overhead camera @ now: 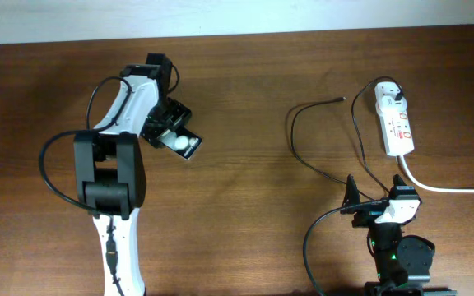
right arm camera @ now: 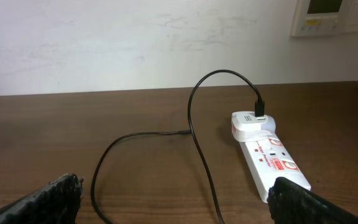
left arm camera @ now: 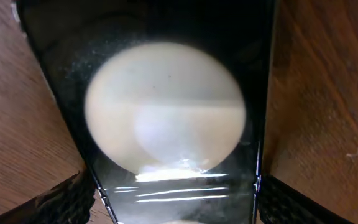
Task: Plug charger to phone and switch on socket
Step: 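Lift the phone with the left gripper and turn it upright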
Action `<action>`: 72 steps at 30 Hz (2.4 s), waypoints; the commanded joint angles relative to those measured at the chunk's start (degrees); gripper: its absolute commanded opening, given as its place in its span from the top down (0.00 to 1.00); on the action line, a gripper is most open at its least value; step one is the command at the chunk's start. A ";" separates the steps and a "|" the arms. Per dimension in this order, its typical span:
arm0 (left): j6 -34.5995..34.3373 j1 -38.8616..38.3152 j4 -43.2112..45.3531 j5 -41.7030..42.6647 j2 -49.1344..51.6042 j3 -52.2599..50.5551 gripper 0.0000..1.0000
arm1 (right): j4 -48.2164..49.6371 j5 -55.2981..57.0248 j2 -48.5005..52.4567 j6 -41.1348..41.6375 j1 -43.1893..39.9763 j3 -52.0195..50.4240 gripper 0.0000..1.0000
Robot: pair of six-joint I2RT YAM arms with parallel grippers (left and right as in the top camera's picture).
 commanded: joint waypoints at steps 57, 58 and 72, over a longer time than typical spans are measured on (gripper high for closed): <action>13.79 -0.68 -32.57 2.34 -6.08 41.88 0.46 | 0.02 -0.48 -0.42 0.22 -0.44 -0.46 0.01; 14.40 -0.68 -32.57 3.02 -7.50 41.88 0.46 | 0.00 -0.48 -0.42 0.22 -0.44 -0.46 0.01; 22.84 -0.68 -32.54 12.85 -28.68 41.88 0.45 | 0.00 -0.48 -0.42 0.24 -0.44 -0.46 0.01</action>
